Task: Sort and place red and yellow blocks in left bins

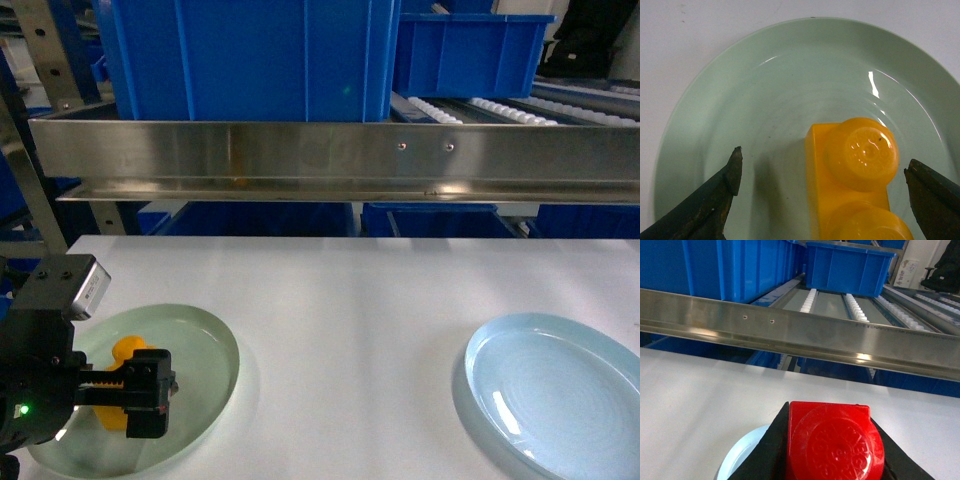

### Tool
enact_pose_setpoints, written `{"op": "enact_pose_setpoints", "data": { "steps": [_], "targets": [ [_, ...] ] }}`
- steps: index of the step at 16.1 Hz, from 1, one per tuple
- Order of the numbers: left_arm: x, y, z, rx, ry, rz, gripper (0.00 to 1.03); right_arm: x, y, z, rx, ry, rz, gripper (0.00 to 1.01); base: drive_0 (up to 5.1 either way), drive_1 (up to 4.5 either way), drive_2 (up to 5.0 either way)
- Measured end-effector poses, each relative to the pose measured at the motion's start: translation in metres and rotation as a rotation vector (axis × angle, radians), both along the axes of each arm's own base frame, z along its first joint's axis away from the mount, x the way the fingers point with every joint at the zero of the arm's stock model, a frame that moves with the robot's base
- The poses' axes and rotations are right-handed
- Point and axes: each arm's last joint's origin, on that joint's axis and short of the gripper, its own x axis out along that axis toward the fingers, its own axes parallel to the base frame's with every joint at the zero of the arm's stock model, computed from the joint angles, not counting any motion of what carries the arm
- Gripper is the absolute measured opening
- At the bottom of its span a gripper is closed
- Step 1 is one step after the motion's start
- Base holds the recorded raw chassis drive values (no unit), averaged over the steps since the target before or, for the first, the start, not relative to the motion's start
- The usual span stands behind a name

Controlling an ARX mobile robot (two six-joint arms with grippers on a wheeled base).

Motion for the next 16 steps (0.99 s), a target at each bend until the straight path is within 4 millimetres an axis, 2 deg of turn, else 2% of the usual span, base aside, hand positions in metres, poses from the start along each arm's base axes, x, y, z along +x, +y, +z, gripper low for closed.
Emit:
{"op": "enact_pose_setpoints", "data": {
  "steps": [1,6,7,10,16],
  "targets": [
    [0.001,0.0,-0.001,0.007,-0.01,0.012,0.91,0.0,0.0,0.0,0.0,0.0,0.0,0.27,0.0,0.0,0.0],
    [0.0,-0.005,0.0,0.008,-0.017,-0.005,0.36,0.0,0.0,0.0,0.0,0.0,0.0,0.27,0.0,0.0,0.0],
    [-0.001,-0.006,0.002,0.006,-0.02,-0.004,0.3,0.0,0.0,0.0,0.0,0.0,0.0,0.27,0.0,0.0,0.0],
    [-0.007,-0.005,0.025,-0.017,-0.072,-0.011,0.28,0.0,0.0,0.0,0.0,0.0,0.0,0.27,0.0,0.0,0.0],
    [-0.02,0.013,0.123,-0.1,-0.327,0.008,0.27,0.0,0.0,0.0,0.0,0.0,0.0,0.27,0.0,0.0,0.0]
  ]
}}
